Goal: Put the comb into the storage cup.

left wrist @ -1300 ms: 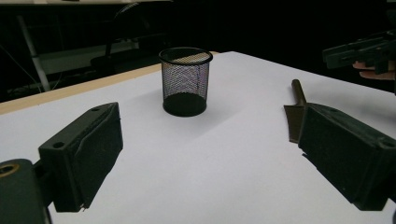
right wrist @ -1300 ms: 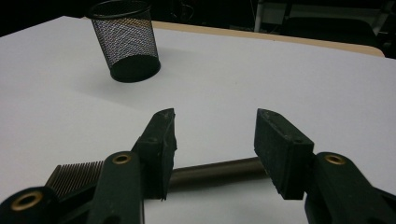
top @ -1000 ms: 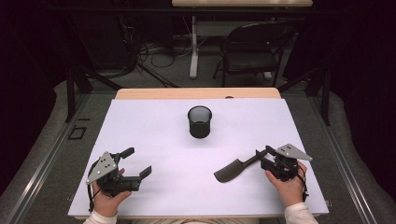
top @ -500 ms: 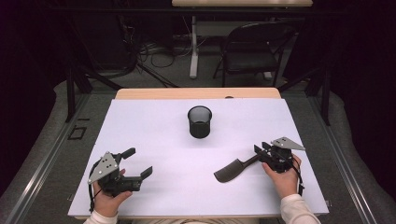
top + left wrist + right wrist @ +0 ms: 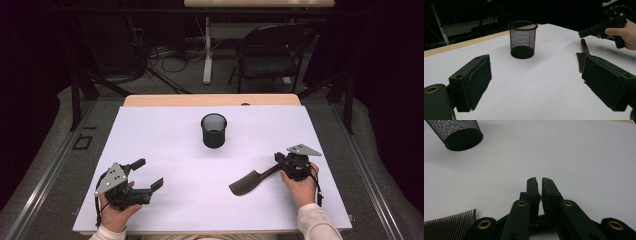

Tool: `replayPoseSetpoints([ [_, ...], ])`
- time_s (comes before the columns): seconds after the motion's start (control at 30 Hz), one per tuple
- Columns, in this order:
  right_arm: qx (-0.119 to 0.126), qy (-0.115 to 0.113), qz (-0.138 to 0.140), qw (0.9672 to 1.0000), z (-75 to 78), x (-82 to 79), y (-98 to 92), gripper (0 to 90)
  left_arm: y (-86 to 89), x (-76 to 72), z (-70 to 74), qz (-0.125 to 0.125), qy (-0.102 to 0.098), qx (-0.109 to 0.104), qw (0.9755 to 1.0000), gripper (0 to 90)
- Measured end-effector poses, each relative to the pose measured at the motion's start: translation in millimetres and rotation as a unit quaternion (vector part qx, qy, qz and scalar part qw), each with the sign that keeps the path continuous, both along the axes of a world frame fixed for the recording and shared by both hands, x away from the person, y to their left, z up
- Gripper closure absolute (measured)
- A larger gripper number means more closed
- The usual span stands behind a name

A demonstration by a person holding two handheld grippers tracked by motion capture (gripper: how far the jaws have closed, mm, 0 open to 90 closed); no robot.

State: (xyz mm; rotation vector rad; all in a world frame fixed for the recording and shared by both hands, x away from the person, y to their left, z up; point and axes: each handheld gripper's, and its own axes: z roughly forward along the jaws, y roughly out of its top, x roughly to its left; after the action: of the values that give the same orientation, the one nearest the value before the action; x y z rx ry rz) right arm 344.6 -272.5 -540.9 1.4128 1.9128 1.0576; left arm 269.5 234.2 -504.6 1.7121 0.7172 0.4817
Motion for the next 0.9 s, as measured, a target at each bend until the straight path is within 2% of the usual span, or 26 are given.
replayPoseSetpoints([
  [0.27,-0.006,0.018,-0.021,0.9996,-5.9,8.4,-3.9,90.0,0.4,0.6,-0.5,0.001,0.002,0.000,1.0000,9.8],
  [0.9,-0.016,0.044,-0.032,0.9984,-13.9,14.2,-7.4,90.0,0.9,1.5,-1.5,0.000,0.005,0.000,1.0000,11.4],
])
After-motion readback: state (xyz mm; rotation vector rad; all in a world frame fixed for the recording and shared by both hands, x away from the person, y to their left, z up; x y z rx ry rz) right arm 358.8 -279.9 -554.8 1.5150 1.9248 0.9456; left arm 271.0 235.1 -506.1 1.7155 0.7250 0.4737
